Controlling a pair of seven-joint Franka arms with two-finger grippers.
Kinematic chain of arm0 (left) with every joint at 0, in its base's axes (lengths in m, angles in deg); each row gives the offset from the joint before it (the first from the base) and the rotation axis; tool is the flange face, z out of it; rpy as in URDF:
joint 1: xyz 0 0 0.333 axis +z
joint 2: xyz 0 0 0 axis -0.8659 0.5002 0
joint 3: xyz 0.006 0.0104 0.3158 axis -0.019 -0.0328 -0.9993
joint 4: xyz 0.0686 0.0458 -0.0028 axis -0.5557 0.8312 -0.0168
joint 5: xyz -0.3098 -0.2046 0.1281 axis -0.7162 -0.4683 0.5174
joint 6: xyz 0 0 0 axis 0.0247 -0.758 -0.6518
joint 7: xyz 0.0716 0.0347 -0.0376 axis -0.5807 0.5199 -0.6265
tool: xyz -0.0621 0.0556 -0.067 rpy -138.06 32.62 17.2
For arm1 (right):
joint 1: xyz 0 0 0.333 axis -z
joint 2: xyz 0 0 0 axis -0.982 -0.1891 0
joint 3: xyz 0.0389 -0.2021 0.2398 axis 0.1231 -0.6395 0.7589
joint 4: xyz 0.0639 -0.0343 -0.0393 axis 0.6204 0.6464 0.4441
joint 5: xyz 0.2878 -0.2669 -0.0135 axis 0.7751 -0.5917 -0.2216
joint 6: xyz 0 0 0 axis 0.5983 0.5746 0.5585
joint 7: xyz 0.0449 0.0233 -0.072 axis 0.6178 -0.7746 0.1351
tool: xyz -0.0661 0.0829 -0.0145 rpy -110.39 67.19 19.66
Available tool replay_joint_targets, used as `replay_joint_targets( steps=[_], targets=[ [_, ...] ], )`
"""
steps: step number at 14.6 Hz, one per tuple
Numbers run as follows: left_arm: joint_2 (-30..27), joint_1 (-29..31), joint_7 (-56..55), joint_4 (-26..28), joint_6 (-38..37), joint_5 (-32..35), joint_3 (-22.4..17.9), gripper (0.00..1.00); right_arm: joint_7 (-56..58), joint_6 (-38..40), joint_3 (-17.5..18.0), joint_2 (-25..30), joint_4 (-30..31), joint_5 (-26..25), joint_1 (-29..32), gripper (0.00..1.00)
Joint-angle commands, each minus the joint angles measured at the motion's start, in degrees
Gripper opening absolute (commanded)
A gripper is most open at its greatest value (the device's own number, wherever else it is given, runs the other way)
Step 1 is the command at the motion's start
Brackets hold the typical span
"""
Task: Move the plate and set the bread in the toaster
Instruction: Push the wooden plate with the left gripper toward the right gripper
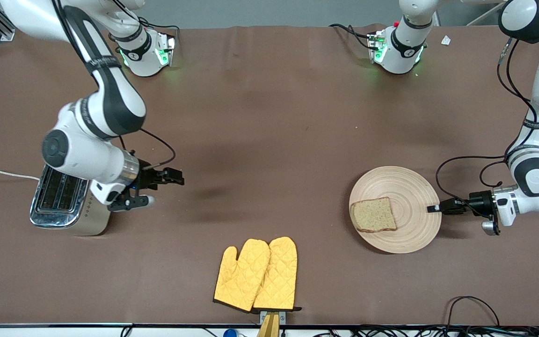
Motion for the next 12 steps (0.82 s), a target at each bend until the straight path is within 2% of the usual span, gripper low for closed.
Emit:
replay_joint_targets(
  steps=[1, 4, 7, 10, 12],
  targets=[
    [0.4, 0.1, 0.4, -1.7, -4.2, -3.3, 3.9, 0.01, -0.6, -1.5, 0.3, -1.7, 0.3, 1.0, -0.5, 1.0],
    [0.5, -1.6, -0.3, -1.3, -5.6, -7.3, 8.2, 0.01, -0.6, 3.5, 0.0, -1.7, 0.4, 0.9, 0.7, 1.0],
    [0.6, -8.8, -0.3, -1.1, -3.8, -12.4, 8.1, 0.01, -0.5, 2.7, -0.5, -1.9, 0.9, 0.2, 1.0, 1.0],
    [1.5, -17.2, -1.3, -1.1, 2.7, -14.6, 8.1, 0.0, -0.4, 0.2, -1.4, -2.5, 1.6, -0.2, 1.0, 1.0],
    [4.3, -22.1, -0.7, -1.2, 8.3, -18.8, 8.1, 0.0, -0.5, -3.3, -1.6, -3.8, 1.7, -0.2, 1.1, 1.0]
  ],
)
